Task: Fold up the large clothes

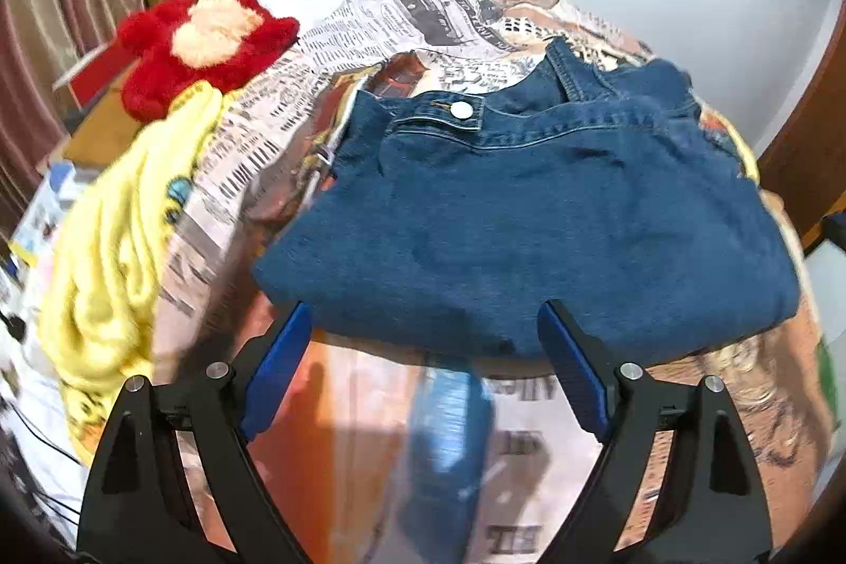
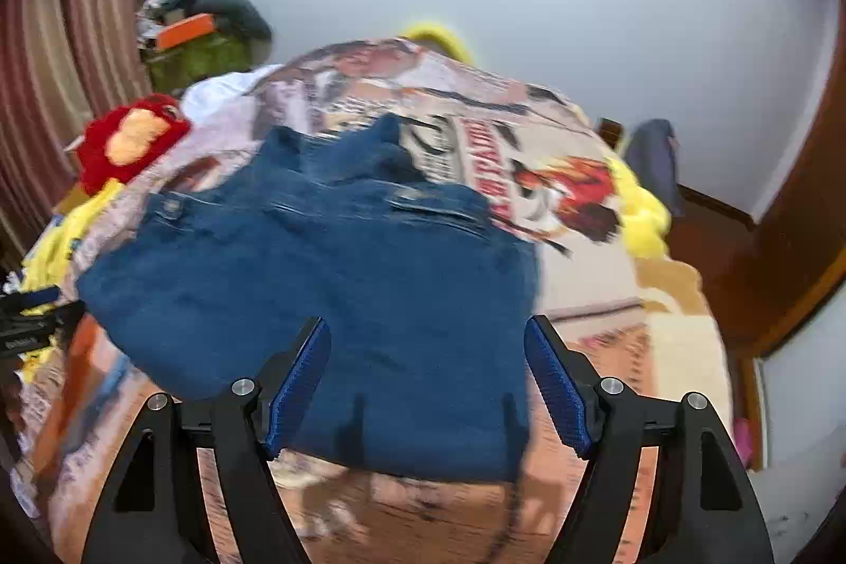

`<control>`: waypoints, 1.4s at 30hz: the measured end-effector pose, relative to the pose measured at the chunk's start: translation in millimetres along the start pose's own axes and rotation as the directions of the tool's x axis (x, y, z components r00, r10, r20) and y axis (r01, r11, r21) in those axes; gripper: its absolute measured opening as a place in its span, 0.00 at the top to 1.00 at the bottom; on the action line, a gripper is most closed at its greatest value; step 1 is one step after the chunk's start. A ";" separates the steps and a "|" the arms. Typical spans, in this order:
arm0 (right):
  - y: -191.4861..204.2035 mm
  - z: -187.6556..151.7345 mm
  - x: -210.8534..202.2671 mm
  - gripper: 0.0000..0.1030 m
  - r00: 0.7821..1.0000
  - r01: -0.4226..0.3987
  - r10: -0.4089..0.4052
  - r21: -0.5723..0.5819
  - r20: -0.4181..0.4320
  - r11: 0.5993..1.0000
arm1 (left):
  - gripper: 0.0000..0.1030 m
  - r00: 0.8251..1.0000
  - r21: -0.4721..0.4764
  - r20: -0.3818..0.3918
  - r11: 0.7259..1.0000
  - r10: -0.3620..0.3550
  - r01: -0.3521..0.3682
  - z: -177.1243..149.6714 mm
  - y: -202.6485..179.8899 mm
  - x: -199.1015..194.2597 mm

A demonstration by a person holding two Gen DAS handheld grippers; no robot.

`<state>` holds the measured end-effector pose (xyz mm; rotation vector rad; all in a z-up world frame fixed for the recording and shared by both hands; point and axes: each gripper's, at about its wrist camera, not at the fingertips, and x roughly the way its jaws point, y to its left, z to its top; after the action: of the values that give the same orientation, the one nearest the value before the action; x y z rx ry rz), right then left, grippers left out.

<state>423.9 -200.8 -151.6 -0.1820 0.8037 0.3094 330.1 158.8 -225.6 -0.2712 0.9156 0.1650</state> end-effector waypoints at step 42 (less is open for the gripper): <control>95.7 1.1 81.2 0.10 0.960 -0.190 0.183 -0.016 -0.214 0.982 | 0.69 0.967 -0.165 0.254 0.985 0.000 0.043 59.7 -8.2 -7.1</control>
<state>445.2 -94.2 -214.3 -0.1753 1.0294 0.4888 373.2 168.8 -184.1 -0.4081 0.6452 0.2525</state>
